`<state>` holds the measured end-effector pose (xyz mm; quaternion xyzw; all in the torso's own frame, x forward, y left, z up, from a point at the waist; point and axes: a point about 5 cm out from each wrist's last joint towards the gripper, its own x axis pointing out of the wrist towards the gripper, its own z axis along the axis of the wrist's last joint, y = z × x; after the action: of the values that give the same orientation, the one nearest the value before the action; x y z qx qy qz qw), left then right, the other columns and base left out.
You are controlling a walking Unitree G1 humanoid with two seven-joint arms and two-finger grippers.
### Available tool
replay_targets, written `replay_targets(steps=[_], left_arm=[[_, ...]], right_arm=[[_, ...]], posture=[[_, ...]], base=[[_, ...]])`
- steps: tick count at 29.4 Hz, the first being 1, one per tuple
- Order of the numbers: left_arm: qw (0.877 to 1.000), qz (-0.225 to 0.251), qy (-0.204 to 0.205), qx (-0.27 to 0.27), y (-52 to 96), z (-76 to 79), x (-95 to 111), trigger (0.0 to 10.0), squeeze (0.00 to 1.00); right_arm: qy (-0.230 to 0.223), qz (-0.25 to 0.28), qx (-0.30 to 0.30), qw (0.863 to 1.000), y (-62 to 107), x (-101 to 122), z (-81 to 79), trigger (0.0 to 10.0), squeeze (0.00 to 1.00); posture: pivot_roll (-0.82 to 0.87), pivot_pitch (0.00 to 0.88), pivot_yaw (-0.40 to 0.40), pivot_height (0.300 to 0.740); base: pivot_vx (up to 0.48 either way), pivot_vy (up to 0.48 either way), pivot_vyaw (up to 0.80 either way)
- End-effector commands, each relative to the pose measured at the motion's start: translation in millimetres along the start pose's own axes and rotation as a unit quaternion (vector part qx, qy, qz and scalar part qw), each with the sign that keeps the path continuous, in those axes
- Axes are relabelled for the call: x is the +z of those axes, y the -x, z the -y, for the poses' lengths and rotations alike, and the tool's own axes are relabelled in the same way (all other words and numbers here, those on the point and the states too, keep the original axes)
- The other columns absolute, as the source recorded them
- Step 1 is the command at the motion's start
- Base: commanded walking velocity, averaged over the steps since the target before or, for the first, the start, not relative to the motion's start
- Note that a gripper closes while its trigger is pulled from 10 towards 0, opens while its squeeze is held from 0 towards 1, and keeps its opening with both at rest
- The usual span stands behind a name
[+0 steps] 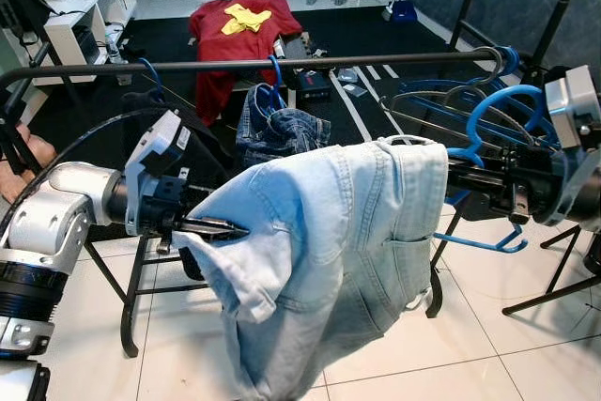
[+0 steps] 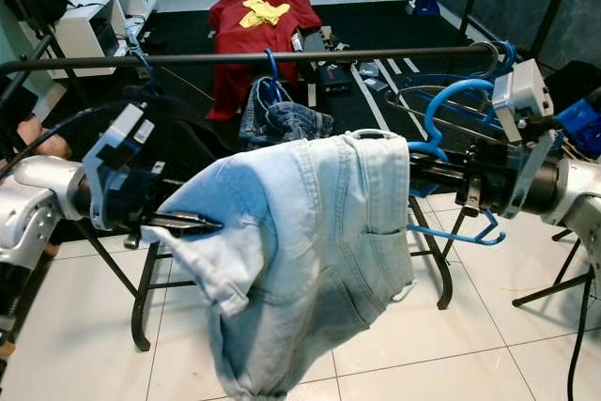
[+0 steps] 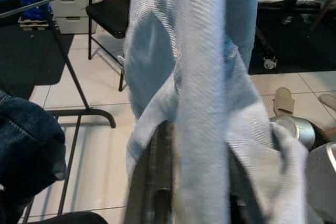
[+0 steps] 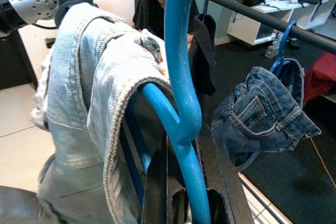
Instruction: Hang hanger
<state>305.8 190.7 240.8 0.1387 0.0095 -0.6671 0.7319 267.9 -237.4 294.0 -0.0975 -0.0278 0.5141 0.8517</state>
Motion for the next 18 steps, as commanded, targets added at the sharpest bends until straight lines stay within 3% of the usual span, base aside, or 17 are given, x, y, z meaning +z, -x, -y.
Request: replay_targets(steps=[1,4,5,6,7,8,9,10,12,13,15,16,18], left_arm=[[1.000,-0.020,0.001,0.011,-0.9,-2.7,-5.5,0.0,0.00],[0.999,-0.025,-0.012,0.040,1.1,-8.7,-4.7,0.0,0.00],[0.995,-0.011,-0.033,0.091,6.5,-19.4,2.5,0.0,0.00],[0.995,-0.011,-0.033,0.091,6.5,-19.4,2.5,0.0,0.00],[0.986,0.020,-0.051,0.160,16.5,-32.3,13.3,0.0,0.00],[0.986,0.020,-0.051,0.160,16.5,-32.3,13.3,0.0,0.00],[0.975,0.044,-0.061,0.210,24.9,-40.7,21.0,0.0,0.00],[0.975,0.044,-0.061,0.210,24.9,-40.7,21.0,0.0,0.00],[0.949,0.097,-0.052,0.294,44.0,-51.7,28.5,0.0,0.00],[0.949,0.097,-0.052,0.294,44.0,-51.7,28.5,0.0,0.00],[0.917,0.140,-0.023,0.374,64.0,-59.9,25.1,0.0,0.00],[0.917,0.140,-0.023,0.374,64.0,-59.9,25.1,0.0,0.00],[0.890,0.159,0.008,0.428,78.8,-62.4,14.0,0.0,0.00]], right_arm=[[0.030,0.028,-0.013,0.999,7.7,16.3,3.2,0.0,0.00],[0.030,0.028,-0.016,0.999,9.1,15.7,3.4,0.0,0.00],[0.028,0.026,-0.022,0.999,11.9,13.6,3.4,0.0,0.00],[0.028,0.026,-0.022,0.999,11.9,13.6,3.4,0.0,0.00],[0.022,0.023,-0.036,0.999,17.1,9.7,3.7,0.0,0.00],[0.022,0.023,-0.036,0.999,17.1,9.7,3.7,0.0,0.00],[0.017,0.019,-0.048,0.999,21.6,5.9,4.0,0.0,0.00],[0.017,0.019,-0.048,0.999,21.6,5.9,4.0,0.0,0.00],[-0.002,-0.013,-0.088,0.996,33.1,-12.3,7.5,0.0,0.00],[-0.002,-0.013,-0.088,0.996,33.1,-12.3,7.5,0.0,0.00],[-0.031,-0.070,-0.124,0.989,45.8,-41.7,8.1,0.0,0.00],[-0.031,-0.070,-0.124,0.989,45.8,-41.7,8.1,0.0,0.00],[-0.067,-0.130,-0.160,0.976,56.9,-73.6,6.2,0.0,0.00]], posture=[[-0.05,0.015,0.015,0.740],[-0.05,0.016,0.017,0.740],[-0.05,0.016,0.017,0.740],[-0.05,0.016,0.017,0.740],[-0.04,0.019,0.017,0.740],[-0.04,0.019,0.017,0.740],[-0.04,0.019,0.017,0.740],[-0.04,0.019,0.017,0.740],[-0.05,0.022,0.015,0.740],[-0.05,0.022,0.015,0.740],[-0.05,0.028,0.012,0.740],[-0.05,0.028,0.012,0.740],[-0.05,0.032,0.009,0.740]], base=[[0.000,0.000,0.00],[0.000,0.000,0.00],[0.000,0.000,0.00],[0.000,0.000,0.00],[0.000,0.000,0.00],[0.000,0.000,0.00],[0.000,0.000,0.00],[0.000,0.000,0.00],[0.000,0.000,0.00],[0.000,0.000,0.00],[0.000,0.000,0.00],[0.000,0.000,0.00],[0.000,0.000,0.00]])
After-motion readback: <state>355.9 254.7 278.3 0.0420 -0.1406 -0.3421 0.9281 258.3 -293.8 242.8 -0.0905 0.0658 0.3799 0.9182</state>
